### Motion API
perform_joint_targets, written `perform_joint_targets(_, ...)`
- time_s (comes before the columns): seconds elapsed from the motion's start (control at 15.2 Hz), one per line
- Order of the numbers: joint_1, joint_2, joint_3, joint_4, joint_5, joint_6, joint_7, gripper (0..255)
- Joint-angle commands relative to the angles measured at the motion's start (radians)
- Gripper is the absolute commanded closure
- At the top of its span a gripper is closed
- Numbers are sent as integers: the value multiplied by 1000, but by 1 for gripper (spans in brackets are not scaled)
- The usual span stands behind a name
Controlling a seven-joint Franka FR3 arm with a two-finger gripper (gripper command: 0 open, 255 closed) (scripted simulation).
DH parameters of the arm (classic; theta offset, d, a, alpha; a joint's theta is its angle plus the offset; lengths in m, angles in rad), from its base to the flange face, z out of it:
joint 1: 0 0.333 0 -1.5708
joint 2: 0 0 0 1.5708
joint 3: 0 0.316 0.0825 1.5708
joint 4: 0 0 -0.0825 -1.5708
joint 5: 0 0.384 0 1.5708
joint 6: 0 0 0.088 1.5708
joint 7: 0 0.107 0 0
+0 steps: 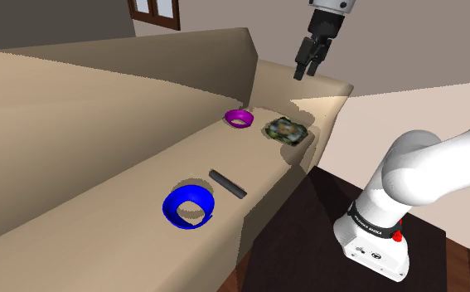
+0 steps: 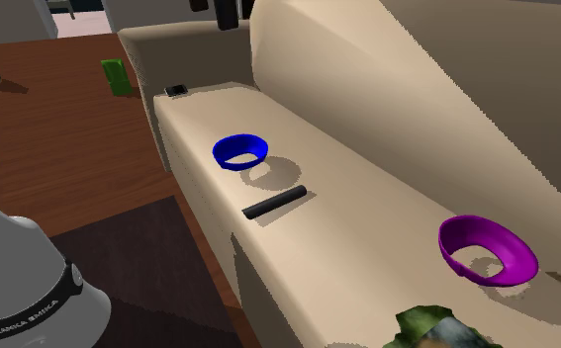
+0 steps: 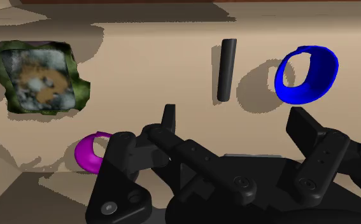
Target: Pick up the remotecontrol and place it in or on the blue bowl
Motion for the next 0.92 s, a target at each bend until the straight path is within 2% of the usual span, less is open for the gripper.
perform_joint_targets(0.0, 0, 0, 0, 0, 0, 0, 0, 0)
perform_joint_targets(0.46, 15, 73, 48, -168, 27, 229, 45, 0)
perform_joint_targets(0.86, 34, 199, 88, -265, 51, 441, 82, 0)
